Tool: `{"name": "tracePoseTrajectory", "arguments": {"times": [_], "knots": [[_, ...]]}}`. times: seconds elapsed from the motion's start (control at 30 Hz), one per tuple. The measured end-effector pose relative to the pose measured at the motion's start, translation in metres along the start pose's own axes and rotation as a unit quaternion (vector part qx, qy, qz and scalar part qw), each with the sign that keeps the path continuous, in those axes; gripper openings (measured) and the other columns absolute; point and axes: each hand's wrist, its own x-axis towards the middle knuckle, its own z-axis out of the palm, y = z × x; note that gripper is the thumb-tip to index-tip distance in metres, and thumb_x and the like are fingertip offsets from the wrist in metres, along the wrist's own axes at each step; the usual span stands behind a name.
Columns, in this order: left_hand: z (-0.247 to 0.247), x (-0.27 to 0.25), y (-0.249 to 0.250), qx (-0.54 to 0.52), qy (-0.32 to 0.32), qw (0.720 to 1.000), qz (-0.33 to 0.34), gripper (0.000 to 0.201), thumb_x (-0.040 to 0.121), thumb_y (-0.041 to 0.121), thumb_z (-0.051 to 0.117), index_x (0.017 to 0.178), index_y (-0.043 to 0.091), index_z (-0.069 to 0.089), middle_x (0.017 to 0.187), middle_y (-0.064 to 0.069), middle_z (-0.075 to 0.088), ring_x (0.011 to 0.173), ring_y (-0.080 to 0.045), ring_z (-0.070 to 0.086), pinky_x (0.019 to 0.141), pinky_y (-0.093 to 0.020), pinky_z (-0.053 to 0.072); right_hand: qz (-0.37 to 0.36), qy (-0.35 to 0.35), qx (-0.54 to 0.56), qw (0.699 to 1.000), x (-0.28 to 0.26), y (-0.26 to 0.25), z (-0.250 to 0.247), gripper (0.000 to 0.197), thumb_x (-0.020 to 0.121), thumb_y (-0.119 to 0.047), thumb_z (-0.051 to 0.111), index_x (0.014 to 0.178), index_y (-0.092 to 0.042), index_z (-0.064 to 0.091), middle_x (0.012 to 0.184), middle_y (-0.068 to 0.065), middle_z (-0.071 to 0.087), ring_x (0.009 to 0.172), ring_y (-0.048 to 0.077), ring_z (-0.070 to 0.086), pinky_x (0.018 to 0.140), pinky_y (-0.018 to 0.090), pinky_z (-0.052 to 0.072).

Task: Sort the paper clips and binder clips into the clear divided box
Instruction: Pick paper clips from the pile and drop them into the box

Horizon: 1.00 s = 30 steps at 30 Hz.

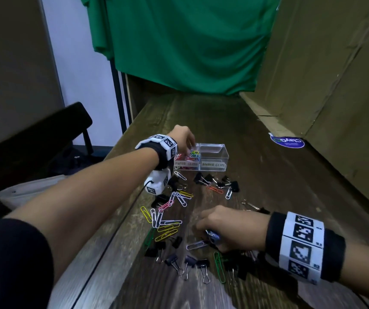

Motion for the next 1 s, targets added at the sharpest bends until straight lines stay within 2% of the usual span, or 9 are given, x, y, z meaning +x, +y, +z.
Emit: {"name": "tracePoseTrajectory", "arguments": {"times": [0.07, 0.13, 0.27, 0.4, 0.47, 0.57, 0.7, 0.83, 1.0], "knots": [[-0.008, -0.005, -0.001, -0.007, 0.000, 1.000, 0.020, 0.033, 0.072, 0.003, 0.076, 0.105, 0.007, 0.071, 0.101, -0.012, 0.074, 0.090, -0.017, 0.068, 0.078, -0.022, 0.051, 0.019, -0.009, -0.011, 1.000, 0.002, 0.002, 0.002, 0.026, 0.065, 0.002, 0.062, 0.086, -0.012, 0.061, 0.100, 0.007, 0.062, 0.091, 0.027, 0.061, 0.078, 0.040, 0.052], [-0.017, -0.013, 0.000, -0.009, 0.005, 0.999, 0.036, 0.034, 0.074, 0.005, 0.076, 0.106, 0.010, 0.071, 0.102, -0.009, 0.074, 0.091, -0.014, 0.067, 0.079, -0.022, 0.052, 0.031, 0.000, 0.007, 0.999, 0.007, 0.006, 0.001, 0.025, 0.060, 0.002, 0.062, 0.079, -0.015, 0.061, 0.088, 0.005, 0.065, 0.081, 0.025, 0.063, 0.072, 0.040, 0.055], [-0.033, -0.050, 0.005, 0.003, -0.025, 0.998, 0.050, 0.021, 0.077, 0.009, 0.073, 0.097, 0.015, 0.072, 0.091, 0.001, 0.073, 0.078, -0.006, 0.065, 0.074, -0.023, 0.054, 0.084, 0.045, 0.052, 0.994, 0.012, 0.014, -0.016, 0.019, 0.065, 0.002, 0.062, 0.077, -0.011, 0.070, 0.078, 0.004, 0.070, 0.071, 0.015, 0.061, 0.069, 0.028, 0.053], [-0.032, -0.117, 0.011, 0.058, -0.165, 0.981, 0.088, 0.012, 0.076, 0.025, 0.075, 0.087, 0.019, 0.072, 0.071, 0.008, 0.067, 0.059, -0.001, 0.057, 0.065, -0.022, 0.049, 0.114, 0.109, 0.123, 0.980, 0.018, 0.030, -0.044, 0.016, 0.071, -0.004, 0.069, 0.083, -0.012, 0.075, 0.075, -0.013, 0.069, 0.058, -0.013, 0.058, 0.056, 0.002, 0.040], [-0.021, -0.148, 0.011, 0.095, -0.210, 0.966, 0.112, 0.020, 0.075, 0.031, 0.075, 0.091, 0.018, 0.072, 0.080, 0.003, 0.072, 0.066, -0.009, 0.062, 0.067, -0.021, 0.050, 0.136, 0.181, 0.166, 0.960, 0.028, 0.043, -0.061, 0.015, 0.071, -0.003, 0.069, 0.082, -0.012, 0.076, 0.066, -0.012, 0.065, 0.052, -0.008, 0.056, 0.056, 0.007, 0.043], [-0.001, -0.175, 0.008, 0.113, -0.231, 0.959, 0.118, 0.033, 0.076, 0.038, 0.072, 0.100, 0.015, 0.068, 0.097, -0.003, 0.072, 0.088, -0.020, 0.065, 0.078, -0.029, 0.052, 0.169, 0.284, 0.207, 0.921, 0.055, 0.063, -0.085, 0.011, 0.072, -0.004, 0.072, 0.079, -0.013, 0.076, 0.077, 0.001, 0.071, 0.064, 0.007, 0.059, 0.066, 0.028, 0.054], [0.019, -0.186, 0.003, 0.093, -0.207, 0.967, 0.114, 0.042, 0.077, 0.042, 0.070, 0.103, 0.010, 0.062, 0.108, -0.010, 0.060, 0.101, -0.025, 0.057, 0.085, -0.034, 0.049, 0.205, 0.365, 0.181, 0.890, 0.101, 0.080, -0.104, 0.011, 0.076, -0.004, 0.072, 0.086, -0.010, 0.074, 0.086, -0.002, 0.067, 0.071, 0.002, 0.056, 0.069, 0.018, 0.045], [0.027, -0.186, -0.002, 0.053, -0.182, 0.975, 0.113, 0.037, 0.078, 0.033, 0.071, 0.106, 0.010, 0.061, 0.112, -0.010, 0.056, 0.103, -0.025, 0.055, 0.088, -0.038, 0.049, 0.235, 0.323, 0.104, 0.911, 0.143, 0.089, -0.108, 0.017, 0.081, -0.002, 0.065, 0.095, -0.010, 0.073, 0.107, 0.005, 0.063, 0.093, 0.018, 0.062, 0.083, 0.025, 0.049], [0.030, -0.180, -0.006, 0.035, -0.177, 0.975, 0.125, 0.023, 0.077, 0.021, 0.073, 0.092, 0.005, 0.066, 0.094, -0.014, 0.066, 0.090, -0.027, 0.060, 0.081, -0.041, 0.052, 0.226, 0.197, -0.002, 0.954, 0.162, 0.095, -0.094, 0.021, 0.082, 0.002, 0.060, 0.094, -0.011, 0.071, 0.111, 0.014, 0.065, 0.093, 0.033, 0.066, 0.086, 0.044, 0.055]]}}
